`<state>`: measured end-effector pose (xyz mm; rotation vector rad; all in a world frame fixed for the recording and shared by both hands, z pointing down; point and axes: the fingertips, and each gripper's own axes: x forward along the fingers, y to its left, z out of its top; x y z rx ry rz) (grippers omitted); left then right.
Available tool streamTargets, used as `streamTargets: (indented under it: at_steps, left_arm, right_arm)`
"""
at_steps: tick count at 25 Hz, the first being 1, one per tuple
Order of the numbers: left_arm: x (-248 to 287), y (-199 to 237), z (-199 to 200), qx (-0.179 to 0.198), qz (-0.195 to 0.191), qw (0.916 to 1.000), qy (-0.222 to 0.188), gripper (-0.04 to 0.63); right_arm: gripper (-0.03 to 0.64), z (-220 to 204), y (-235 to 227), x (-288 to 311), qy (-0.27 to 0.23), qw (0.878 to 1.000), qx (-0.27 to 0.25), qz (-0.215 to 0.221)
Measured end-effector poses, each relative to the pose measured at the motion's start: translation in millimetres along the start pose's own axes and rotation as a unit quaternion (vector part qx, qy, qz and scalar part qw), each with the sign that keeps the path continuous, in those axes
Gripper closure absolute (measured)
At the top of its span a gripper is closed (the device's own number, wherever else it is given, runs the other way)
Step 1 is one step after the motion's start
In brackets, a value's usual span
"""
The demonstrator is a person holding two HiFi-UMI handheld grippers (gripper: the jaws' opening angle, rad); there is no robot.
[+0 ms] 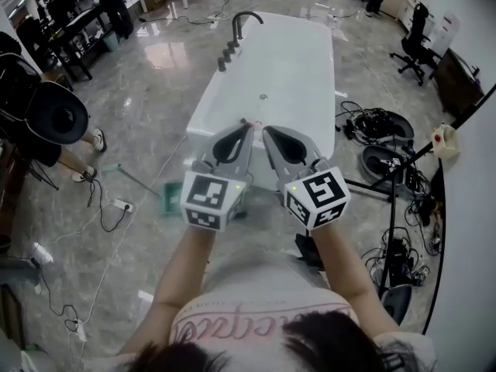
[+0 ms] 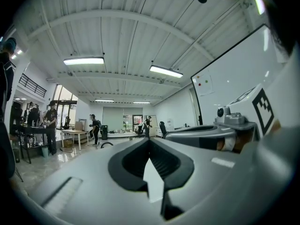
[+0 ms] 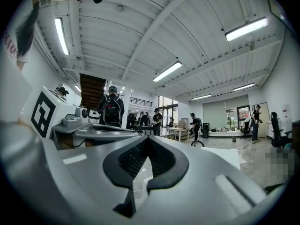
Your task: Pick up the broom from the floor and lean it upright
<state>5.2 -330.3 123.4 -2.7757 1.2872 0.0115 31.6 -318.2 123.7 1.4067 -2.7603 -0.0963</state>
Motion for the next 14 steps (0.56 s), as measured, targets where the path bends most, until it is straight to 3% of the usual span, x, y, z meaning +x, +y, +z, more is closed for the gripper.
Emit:
streamTargets:
  at_steps: [14]
  left_arm:
    - [-7.4, 4.0, -7.5, -0.009, 0.002, 1.0000, -0.002, 0.595]
  right_arm:
    - [0.618, -0.1, 8.8, -5.3, 0.001, 1.000, -0.007, -0.001]
